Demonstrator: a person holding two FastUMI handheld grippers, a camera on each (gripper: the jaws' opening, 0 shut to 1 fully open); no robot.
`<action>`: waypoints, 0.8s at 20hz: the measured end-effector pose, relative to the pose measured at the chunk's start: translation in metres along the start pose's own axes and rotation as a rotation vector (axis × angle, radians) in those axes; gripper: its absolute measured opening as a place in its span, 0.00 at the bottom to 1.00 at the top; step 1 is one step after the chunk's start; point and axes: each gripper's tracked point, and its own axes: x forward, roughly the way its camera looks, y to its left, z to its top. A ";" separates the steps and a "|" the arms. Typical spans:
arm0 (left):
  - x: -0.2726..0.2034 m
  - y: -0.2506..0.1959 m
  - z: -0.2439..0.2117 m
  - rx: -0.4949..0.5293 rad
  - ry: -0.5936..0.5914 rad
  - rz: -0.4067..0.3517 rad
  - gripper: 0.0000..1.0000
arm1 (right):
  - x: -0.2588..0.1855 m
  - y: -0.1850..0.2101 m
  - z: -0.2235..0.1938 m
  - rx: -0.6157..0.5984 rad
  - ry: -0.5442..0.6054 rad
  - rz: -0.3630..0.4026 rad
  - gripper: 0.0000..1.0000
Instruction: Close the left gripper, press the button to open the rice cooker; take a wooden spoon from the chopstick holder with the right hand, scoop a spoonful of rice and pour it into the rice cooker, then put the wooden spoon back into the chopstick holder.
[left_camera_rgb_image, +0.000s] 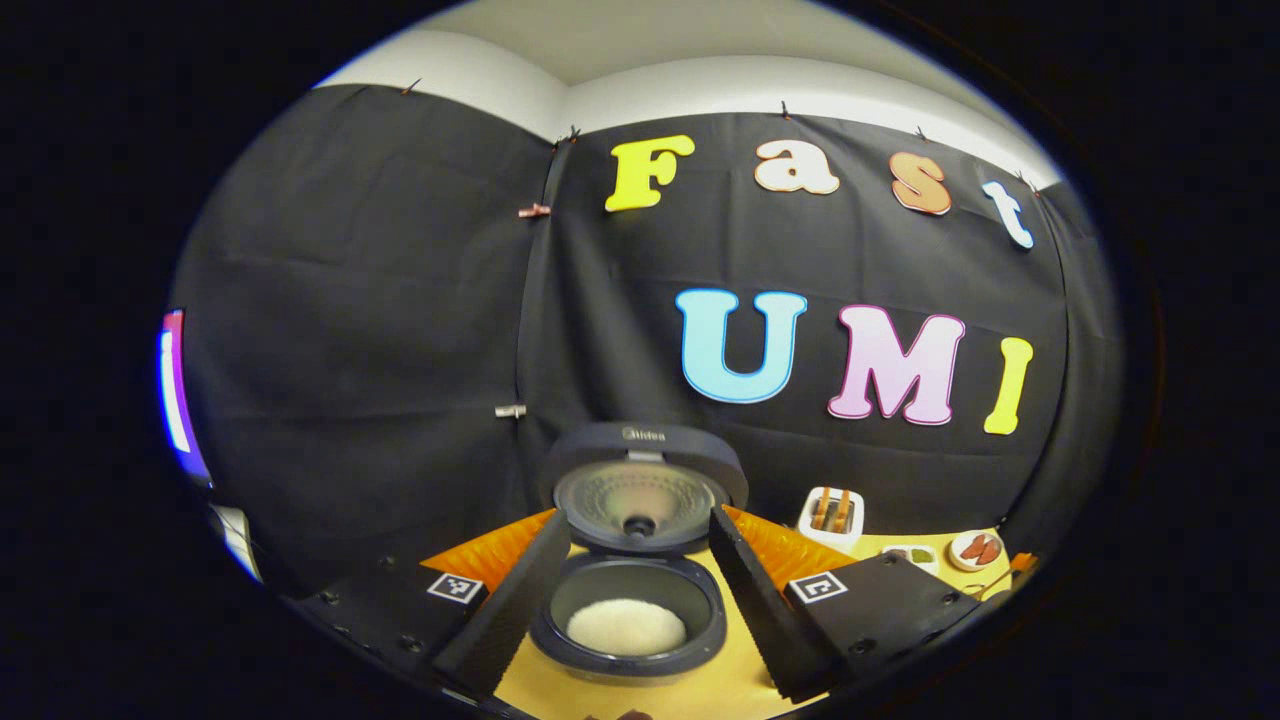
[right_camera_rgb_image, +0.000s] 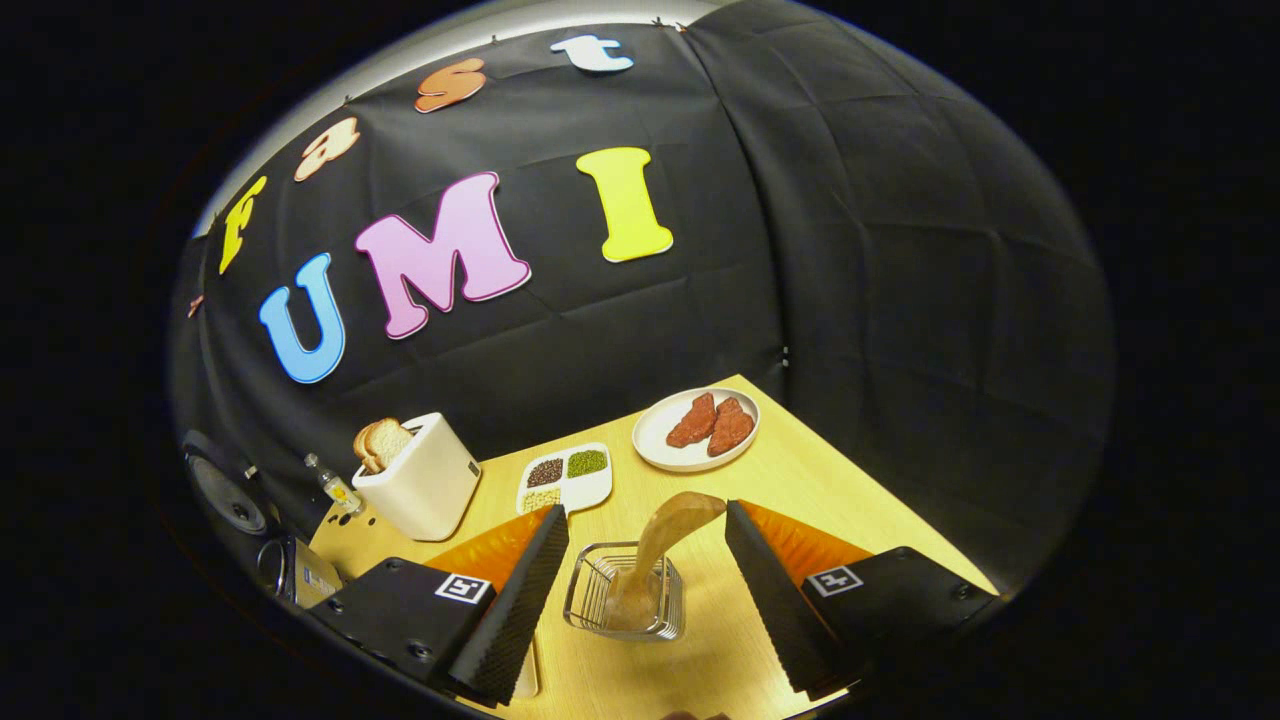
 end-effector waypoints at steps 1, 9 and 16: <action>0.008 0.004 0.012 0.012 -0.027 -0.009 0.95 | -0.012 0.003 0.007 -0.032 -0.021 0.001 0.99; 0.097 0.003 0.040 0.053 -0.098 -0.174 0.94 | -0.103 0.054 0.022 -0.181 -0.131 0.003 0.98; 0.183 -0.009 0.018 0.084 -0.068 -0.256 0.94 | -0.171 0.081 -0.010 -0.195 -0.128 -0.058 0.98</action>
